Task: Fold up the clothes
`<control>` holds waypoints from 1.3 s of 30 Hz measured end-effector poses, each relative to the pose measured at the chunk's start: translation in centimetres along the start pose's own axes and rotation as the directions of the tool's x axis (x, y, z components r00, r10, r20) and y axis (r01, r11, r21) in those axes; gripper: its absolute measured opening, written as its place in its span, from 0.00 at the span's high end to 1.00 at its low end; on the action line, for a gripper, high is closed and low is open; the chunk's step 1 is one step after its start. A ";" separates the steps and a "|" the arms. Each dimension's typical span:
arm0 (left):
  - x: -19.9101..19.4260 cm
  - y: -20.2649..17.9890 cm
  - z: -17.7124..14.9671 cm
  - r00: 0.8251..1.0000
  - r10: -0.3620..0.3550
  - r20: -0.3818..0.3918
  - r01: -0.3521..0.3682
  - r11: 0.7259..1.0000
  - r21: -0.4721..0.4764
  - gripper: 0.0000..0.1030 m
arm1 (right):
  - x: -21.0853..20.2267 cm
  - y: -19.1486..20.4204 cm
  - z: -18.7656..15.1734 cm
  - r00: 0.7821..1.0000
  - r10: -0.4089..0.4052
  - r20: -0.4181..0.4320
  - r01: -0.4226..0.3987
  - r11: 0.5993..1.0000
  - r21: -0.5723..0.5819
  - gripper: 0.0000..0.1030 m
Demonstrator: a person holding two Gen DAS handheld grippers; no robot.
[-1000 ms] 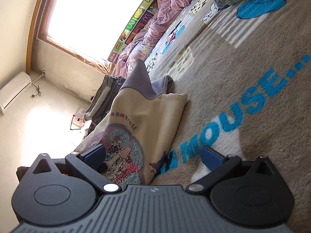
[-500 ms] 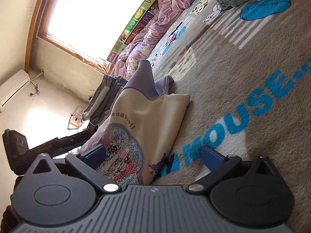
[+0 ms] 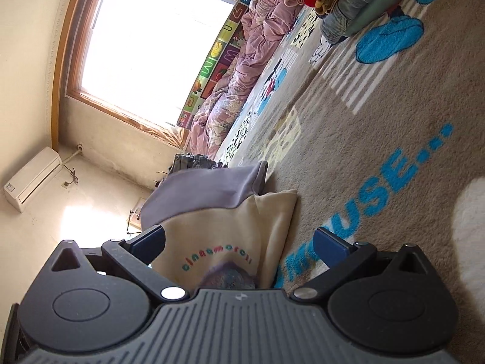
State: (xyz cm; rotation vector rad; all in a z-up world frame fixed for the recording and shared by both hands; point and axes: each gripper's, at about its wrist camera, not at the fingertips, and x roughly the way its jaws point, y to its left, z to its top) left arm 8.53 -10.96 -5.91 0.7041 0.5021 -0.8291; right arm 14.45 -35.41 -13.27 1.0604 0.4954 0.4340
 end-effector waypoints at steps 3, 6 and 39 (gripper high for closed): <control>0.1 -4.3 -1.5 0.996 -0.080 -0.041 0.083 0.993 0.085 0.95 | -1.1 0.1 0.1 1.000 0.009 0.009 -0.009 1.000 -0.015 0.00; 0.5 -7.2 -3.3 0.992 -0.091 -0.085 0.098 0.992 0.077 0.94 | -1.9 0.4 0.0 1.000 0.008 -0.001 -0.008 0.999 -0.041 0.00; 3.4 13.6 -11.9 0.987 0.139 0.086 0.027 0.380 -0.925 0.92 | 1.5 0.2 -2.6 0.982 -0.167 -0.094 0.156 0.981 -0.113 0.00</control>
